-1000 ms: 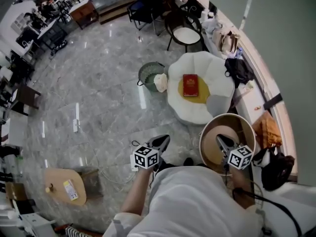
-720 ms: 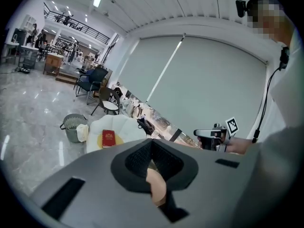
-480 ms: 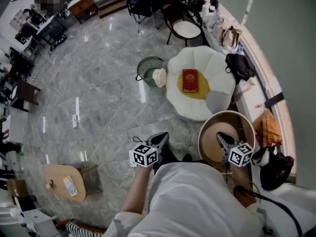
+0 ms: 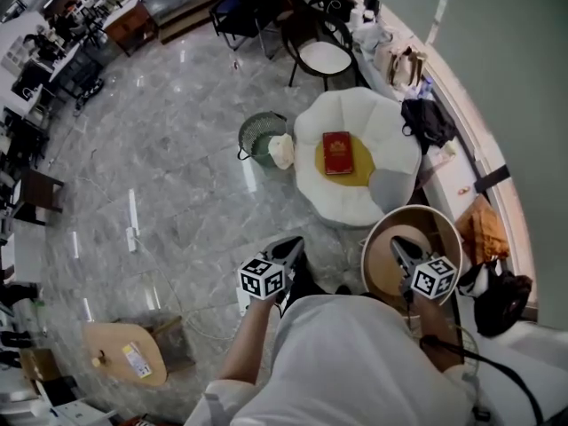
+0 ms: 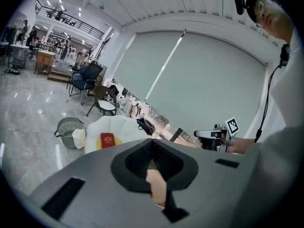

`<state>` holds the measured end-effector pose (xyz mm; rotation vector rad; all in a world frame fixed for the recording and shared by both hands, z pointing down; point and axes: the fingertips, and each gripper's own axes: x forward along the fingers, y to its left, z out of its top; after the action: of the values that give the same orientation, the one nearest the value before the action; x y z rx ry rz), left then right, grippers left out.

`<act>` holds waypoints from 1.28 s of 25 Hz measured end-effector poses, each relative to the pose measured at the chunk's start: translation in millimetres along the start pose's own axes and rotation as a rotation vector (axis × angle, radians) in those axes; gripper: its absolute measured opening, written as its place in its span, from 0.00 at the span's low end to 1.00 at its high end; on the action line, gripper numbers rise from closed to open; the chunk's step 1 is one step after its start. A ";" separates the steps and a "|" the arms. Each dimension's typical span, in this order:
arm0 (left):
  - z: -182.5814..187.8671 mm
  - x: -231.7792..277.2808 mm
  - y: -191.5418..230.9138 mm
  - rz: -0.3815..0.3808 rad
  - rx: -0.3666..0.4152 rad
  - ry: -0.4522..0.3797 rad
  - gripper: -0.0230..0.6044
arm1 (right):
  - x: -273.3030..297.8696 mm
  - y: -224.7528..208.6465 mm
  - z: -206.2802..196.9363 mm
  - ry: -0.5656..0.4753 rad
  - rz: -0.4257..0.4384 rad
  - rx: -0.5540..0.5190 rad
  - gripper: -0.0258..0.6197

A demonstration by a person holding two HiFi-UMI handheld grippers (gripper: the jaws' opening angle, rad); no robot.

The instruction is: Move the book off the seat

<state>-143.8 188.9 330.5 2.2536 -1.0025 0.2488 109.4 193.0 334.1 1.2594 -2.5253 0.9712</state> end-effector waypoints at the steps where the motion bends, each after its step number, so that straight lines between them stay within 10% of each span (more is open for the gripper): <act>1: 7.0 1.1 7.4 -0.007 0.004 0.002 0.04 | 7.4 0.9 4.0 -0.001 -0.008 0.001 0.12; 32: 110.9 41.5 174.0 -0.189 0.119 0.160 0.04 | 164.1 25.6 64.4 -0.066 -0.229 0.083 0.12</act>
<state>-249.8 7.8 346.9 2.3743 -0.7027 0.4077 -5.0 56.6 338.3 1.5878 -2.3417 1.0055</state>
